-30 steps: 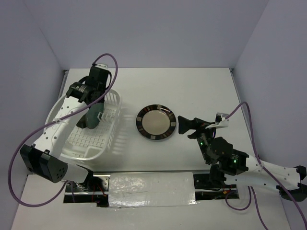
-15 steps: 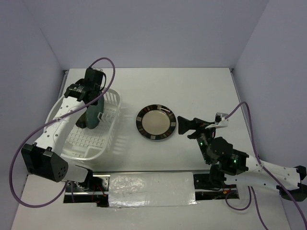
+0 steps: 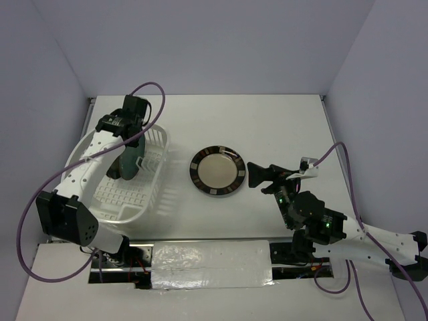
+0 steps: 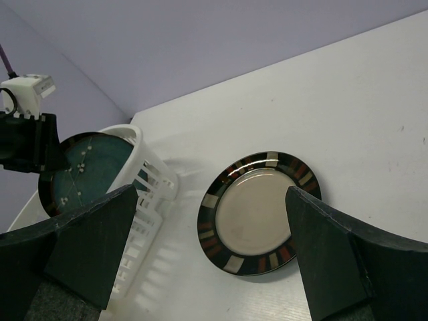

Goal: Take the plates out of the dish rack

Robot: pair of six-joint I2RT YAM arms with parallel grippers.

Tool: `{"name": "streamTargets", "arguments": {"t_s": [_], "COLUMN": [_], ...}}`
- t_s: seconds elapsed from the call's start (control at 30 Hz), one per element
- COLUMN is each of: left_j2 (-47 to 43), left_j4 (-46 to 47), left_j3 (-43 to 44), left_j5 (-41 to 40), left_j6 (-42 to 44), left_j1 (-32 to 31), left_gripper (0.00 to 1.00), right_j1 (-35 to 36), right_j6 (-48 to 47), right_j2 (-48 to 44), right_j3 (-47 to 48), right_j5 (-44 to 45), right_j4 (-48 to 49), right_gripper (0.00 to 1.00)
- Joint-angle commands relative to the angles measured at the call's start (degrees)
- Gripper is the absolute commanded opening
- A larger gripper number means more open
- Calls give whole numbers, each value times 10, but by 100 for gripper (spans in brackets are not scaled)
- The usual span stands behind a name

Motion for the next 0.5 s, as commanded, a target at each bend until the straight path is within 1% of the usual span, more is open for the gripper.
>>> {"name": "streamTargets", "arguments": {"t_s": [0.0,0.1,0.27,0.47], "left_j2": [12,17,18,34], "left_j4": [13,28,45,41], "left_j3": [8,-3,-13,-14], "left_j5": [-4,17,28,8], "left_j6": [10,8,8,8], "left_j1": [4,11,22,24], "left_gripper": [47,46,44,42], "right_j1": [1,2,2,1], "right_j6": [-5,-5,-5,-3], "right_j2": [-5,-6,-4,-3], "right_j3": [12,13,12,13], "right_j5": [2,2,0,1], "right_j4": [17,16,19,15], "right_gripper": [99,99,99,99]}}
